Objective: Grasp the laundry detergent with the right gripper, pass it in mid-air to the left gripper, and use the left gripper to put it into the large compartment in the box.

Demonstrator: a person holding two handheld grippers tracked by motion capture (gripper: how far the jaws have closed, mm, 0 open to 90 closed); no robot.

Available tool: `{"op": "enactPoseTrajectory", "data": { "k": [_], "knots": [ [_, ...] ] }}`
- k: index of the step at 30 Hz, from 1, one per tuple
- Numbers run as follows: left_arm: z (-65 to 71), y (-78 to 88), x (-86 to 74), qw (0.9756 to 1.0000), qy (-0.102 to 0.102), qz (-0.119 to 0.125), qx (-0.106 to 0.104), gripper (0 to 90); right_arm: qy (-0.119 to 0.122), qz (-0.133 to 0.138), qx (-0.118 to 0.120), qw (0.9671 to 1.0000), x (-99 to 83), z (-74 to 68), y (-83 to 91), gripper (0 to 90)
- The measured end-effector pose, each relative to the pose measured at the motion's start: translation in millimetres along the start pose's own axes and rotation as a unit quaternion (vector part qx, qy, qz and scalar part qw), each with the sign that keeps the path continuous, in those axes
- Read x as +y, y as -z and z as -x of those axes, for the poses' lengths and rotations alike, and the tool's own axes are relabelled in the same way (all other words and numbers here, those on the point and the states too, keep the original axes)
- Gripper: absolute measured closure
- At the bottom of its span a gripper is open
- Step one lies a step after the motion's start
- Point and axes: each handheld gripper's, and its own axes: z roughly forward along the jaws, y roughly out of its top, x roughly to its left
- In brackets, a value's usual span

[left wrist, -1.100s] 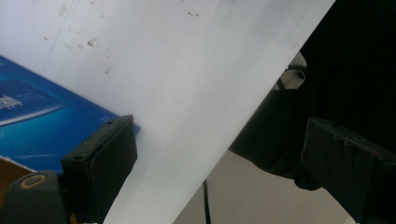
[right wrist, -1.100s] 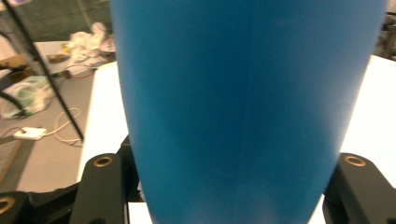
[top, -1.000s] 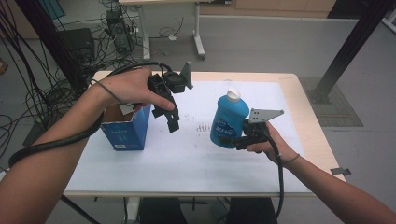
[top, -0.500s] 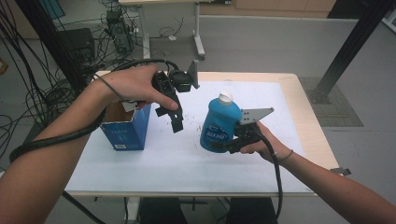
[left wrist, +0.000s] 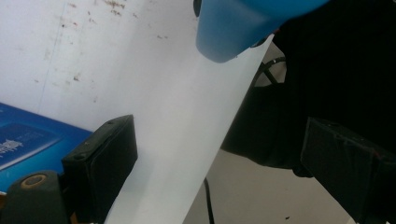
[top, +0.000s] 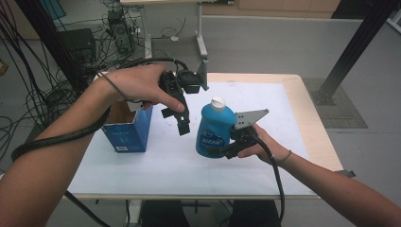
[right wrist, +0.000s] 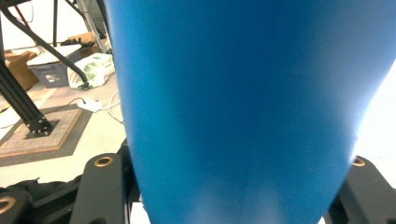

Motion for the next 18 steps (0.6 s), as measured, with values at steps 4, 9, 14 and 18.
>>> {"op": "enactPoseTrajectory", "data": {
  "k": [4, 9, 14, 18],
  "knots": [
    [2.4, 1.7, 2.7, 1.0000, -0.008, -0.002, 0.003, 11.1, 0.011, -0.006, 0.006, 0.9999, 4.5, -0.9, -3.5, 39.4],
    [6.6, 3.8, 6.3, 0.9998, -0.017, -0.004, 0.004, 11.1, 0.023, -0.013, 0.012, 0.9996, 8.7, -1.4, -7.4, 39.5],
    [8.8, 4.9, 9.1, 0.9997, -0.023, -0.005, 0.006, 11.1, 0.025, -0.024, 0.018, 0.9992, 10.6, -1.6, -11.0, 39.4],
    [10.4, 5.3, 10.9, 0.9995, -0.029, -0.008, 0.008, 11.2, 0.030, -0.029, 0.022, 0.9989, 11.9, -2.1, -14.1, 39.5]
  ]
}}
